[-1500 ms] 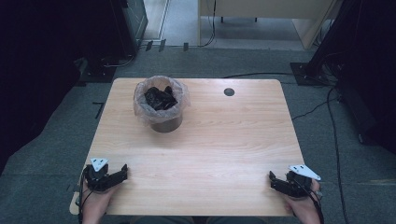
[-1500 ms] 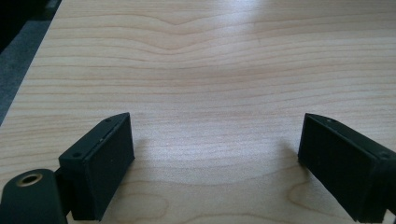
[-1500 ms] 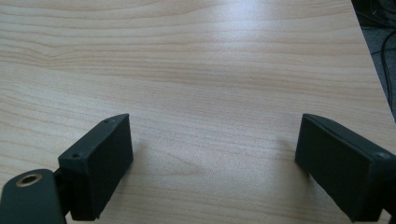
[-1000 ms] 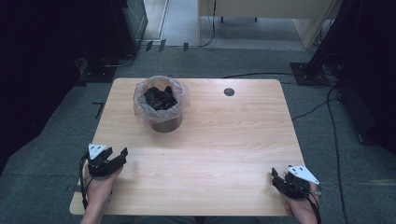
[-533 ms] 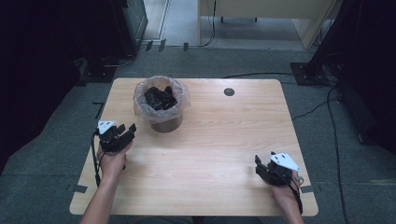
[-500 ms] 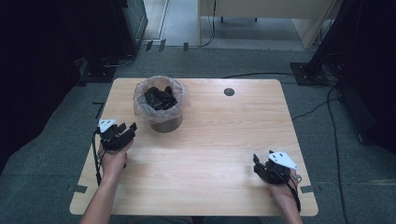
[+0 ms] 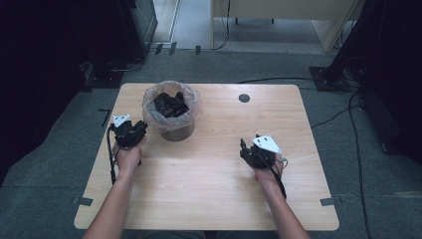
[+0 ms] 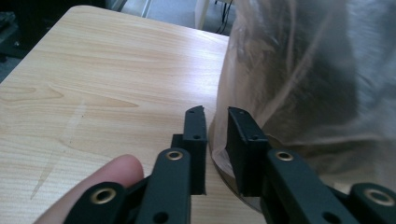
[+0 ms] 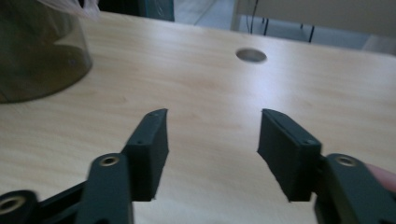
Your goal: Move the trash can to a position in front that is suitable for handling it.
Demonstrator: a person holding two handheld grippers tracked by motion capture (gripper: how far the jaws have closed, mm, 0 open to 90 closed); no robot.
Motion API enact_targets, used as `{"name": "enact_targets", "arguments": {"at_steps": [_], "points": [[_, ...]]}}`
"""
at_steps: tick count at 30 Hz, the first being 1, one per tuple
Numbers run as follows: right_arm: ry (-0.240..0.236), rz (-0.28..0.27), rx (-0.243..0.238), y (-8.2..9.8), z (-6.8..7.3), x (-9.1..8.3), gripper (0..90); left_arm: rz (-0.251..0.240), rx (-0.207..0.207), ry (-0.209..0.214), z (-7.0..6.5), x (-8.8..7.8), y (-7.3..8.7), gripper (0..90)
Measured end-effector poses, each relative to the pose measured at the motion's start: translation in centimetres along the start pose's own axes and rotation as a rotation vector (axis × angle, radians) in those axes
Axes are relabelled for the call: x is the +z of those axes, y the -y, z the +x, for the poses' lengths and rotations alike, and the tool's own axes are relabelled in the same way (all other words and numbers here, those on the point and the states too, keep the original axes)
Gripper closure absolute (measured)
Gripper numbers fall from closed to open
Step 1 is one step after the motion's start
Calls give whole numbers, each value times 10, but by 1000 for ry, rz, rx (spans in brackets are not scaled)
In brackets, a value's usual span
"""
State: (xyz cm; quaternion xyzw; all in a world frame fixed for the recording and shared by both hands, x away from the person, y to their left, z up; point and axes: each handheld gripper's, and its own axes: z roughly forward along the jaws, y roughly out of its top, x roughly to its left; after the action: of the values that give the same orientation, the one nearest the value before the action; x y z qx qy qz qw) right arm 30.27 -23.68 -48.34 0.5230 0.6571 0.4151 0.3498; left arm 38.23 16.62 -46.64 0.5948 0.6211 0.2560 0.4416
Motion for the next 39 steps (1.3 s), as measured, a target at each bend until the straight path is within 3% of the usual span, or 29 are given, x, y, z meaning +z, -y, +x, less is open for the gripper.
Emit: {"name": "enact_targets", "arguments": {"at_steps": [3, 6, 11, 18, 22, 26, 29, 33, 36, 39], "points": [[-17, -49, -15, -13, 8, 13, 566, -3, -20, 19, -1, 5, -1, 846], [-12, -57, -32, -22, 16, 30, 616, -9, -16, 44, -7, 7, -1, 863], [-28, -63, 63, -36, 24, 54, 746, 6, 6, 43, -15, 10, 1, 871], [-46, -70, 49, -63, 36, 79, 750, 6, 24, 39, -16, 12, 2, 878], [-90, -33, 97, -75, 40, 97, 768, 9, 26, 43, -15, 13, 2, 879], [-128, -41, 105, -85, 51, 111, 777, 12, 11, 46, -14, 15, 2, 887], [-171, -41, 79, -93, 63, 120, 785, 8, 18, 41, -15, 15, 1, 897], [-174, -32, 61, -99, 77, 132, 792, 5, 20, 38, -15, 16, -3, 899], [-160, -48, 76, -103, 83, 138, 803, 9, 31, 39, -15, 18, -5, 900], [-185, -58, 105, -106, 87, 142, 811, 8, 39, 53, -15, 20, -7, 900]]}}
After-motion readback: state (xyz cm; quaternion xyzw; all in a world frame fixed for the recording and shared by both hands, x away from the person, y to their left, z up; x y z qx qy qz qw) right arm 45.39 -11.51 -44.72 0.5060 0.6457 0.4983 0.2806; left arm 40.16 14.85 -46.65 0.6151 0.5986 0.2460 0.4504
